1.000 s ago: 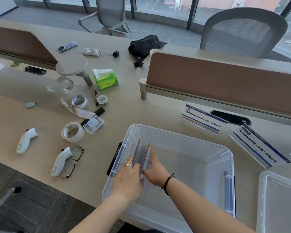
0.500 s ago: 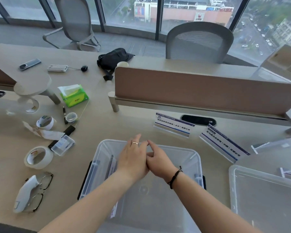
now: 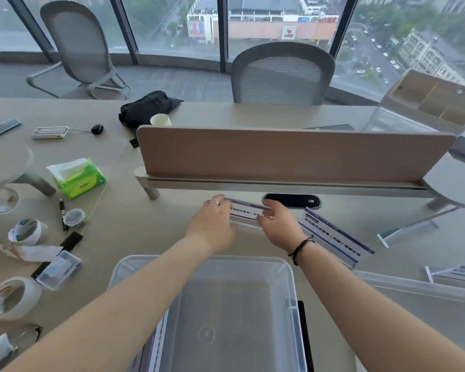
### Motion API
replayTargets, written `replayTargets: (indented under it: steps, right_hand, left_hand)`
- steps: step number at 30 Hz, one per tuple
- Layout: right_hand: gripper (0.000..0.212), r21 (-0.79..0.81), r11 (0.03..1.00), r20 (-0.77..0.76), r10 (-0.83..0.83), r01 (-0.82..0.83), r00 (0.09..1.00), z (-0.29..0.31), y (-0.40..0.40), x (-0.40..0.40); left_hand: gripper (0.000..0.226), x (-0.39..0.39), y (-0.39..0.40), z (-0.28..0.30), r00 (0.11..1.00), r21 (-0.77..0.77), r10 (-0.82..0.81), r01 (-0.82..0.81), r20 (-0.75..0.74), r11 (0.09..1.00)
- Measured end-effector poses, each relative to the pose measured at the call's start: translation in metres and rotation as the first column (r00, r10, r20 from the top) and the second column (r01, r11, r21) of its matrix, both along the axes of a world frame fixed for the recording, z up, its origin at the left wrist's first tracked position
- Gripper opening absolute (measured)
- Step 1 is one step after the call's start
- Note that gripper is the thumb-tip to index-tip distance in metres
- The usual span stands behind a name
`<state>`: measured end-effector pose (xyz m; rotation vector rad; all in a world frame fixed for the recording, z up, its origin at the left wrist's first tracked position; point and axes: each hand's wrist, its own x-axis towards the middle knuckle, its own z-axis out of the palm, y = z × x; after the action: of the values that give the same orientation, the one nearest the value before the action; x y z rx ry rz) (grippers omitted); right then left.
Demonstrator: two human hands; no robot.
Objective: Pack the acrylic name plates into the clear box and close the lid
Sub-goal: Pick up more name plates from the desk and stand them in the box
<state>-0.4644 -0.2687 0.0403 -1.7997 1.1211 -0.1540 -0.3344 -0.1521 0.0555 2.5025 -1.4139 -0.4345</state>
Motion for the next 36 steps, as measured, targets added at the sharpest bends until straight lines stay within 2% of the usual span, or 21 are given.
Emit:
replayTargets:
  steps: [9, 19, 25, 29, 31, 36]
  right_hand:
    - [0.057, -0.233, 0.961, -0.230, 0.092, -0.147, 0.969, -0.036, -0.049, 0.002]
    - [0.055, -0.192, 0.948, -0.370, 0.169, -0.253, 0.913, -0.083, -0.065, 0.018]
    - [0.037, -0.273, 0.930, -0.414, 0.118, -0.247, 0.903, -0.095, -0.064, 0.023]
    - [0.024, -0.314, 0.910, -0.456, 0.104, -0.269, 0.884, -0.100, -0.058, 0.022]
    - [0.023, -0.339, 0.899, -0.455, 0.100, -0.276, 0.885, -0.102, -0.053, 0.020]
    - [0.027, -0.389, 0.882, -0.414, 0.092, -0.267, 0.906, -0.097, -0.045, 0.013]
  left_hand:
    - [0.047, 0.033, -0.042, -0.038, 0.997, 0.138, -0.071, 0.072, -0.011, 0.988]
    - [0.041, 0.058, -0.069, -0.077, 0.983, 0.256, -0.180, 0.163, 0.044, 0.953]
    - [0.032, 0.060, -0.074, -0.089, 0.983, 0.204, -0.151, 0.127, 0.105, 0.971]
    - [0.022, 0.058, -0.067, -0.095, 0.978, 0.265, -0.135, 0.089, 0.161, 0.960]
    - [0.013, 0.059, -0.061, -0.099, 0.979, 0.261, -0.116, 0.070, 0.166, 0.963]
    - [0.017, 0.061, -0.052, -0.097, 0.980, 0.216, -0.118, 0.082, 0.160, 0.973]
